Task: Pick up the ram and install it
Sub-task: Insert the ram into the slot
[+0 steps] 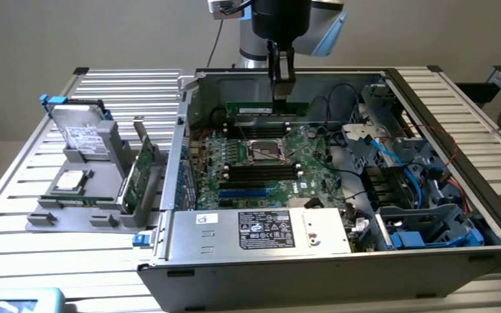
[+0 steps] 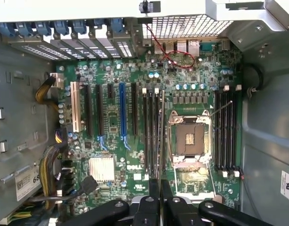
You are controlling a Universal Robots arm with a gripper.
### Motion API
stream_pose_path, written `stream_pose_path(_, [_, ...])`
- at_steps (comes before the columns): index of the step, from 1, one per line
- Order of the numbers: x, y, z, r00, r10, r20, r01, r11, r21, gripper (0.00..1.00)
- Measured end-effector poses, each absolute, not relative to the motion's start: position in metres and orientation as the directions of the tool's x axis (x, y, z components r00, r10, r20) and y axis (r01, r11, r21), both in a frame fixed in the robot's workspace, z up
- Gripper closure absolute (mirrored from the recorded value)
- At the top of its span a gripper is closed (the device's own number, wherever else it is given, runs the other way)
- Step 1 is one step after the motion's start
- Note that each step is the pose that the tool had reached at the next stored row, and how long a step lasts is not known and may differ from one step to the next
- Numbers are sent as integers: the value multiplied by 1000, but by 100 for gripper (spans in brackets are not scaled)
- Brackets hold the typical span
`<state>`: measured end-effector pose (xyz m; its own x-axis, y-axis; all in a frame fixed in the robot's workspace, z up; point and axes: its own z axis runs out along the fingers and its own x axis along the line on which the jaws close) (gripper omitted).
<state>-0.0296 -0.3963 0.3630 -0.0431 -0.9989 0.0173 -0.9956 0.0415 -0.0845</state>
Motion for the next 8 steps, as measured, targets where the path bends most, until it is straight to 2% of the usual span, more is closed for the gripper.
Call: stream_pose_path(8, [-30,-396,349,-30,-999,17,-996,29,-84,87])
